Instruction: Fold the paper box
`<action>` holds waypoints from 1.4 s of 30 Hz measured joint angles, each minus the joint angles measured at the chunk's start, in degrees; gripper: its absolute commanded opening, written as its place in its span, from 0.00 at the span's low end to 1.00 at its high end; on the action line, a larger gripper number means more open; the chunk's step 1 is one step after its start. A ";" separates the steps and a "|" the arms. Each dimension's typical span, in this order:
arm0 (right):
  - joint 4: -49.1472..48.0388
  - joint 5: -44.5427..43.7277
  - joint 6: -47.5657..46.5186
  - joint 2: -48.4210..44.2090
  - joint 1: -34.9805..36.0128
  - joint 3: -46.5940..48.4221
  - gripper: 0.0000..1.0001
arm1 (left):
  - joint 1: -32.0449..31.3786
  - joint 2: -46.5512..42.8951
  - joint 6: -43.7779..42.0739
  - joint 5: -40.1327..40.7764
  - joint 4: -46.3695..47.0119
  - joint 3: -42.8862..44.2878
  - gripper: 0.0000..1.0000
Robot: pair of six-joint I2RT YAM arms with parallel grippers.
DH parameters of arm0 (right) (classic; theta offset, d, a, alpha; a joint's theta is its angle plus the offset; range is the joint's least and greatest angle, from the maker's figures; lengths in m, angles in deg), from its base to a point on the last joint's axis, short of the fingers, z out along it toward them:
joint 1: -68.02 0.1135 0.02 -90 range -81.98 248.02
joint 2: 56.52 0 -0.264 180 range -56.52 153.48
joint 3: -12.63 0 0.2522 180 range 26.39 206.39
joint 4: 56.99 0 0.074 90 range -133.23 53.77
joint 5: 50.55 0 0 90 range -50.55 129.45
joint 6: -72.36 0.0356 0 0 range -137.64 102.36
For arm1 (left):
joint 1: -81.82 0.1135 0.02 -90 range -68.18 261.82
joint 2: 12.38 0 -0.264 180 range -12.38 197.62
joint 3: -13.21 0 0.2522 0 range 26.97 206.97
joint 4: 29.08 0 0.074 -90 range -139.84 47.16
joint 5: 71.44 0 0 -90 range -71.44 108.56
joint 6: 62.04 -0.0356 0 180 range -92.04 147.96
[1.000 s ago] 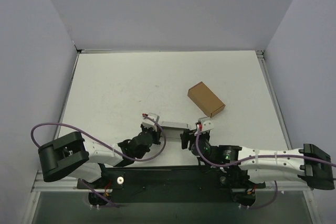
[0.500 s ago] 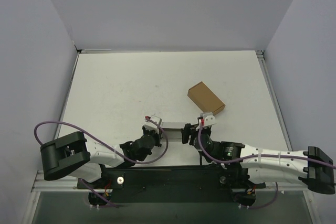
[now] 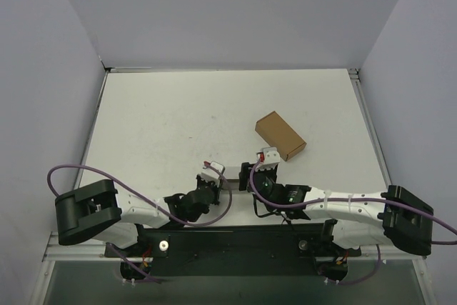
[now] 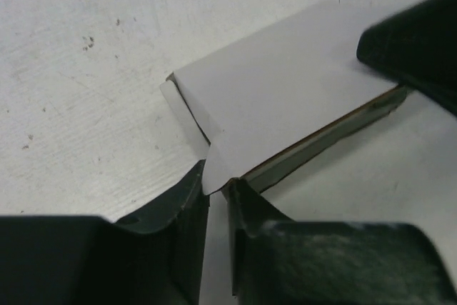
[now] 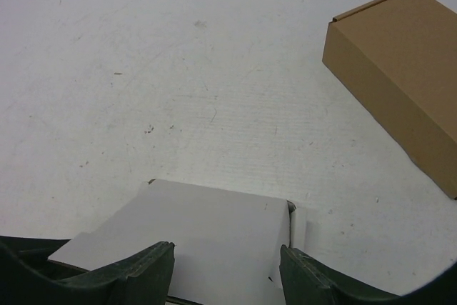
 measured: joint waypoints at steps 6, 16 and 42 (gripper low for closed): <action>0.74 -0.02 2.58 2.23 -0.37 -0.02 0.60 | -0.63 -3.98 -1.01 -4.55 -9.03 -0.07 0.66; 0.66 -0.20 4.92 3.85 -1.14 -0.04 0.60 | -1.01 -20.06 -1.29 -11.72 -19.56 -1.03 0.79; -0.07 -1.07 7.98 7.23 -0.83 -0.92 0.56 | 26.58 -9.11 19.28 -43.93 -20.46 3.08 0.69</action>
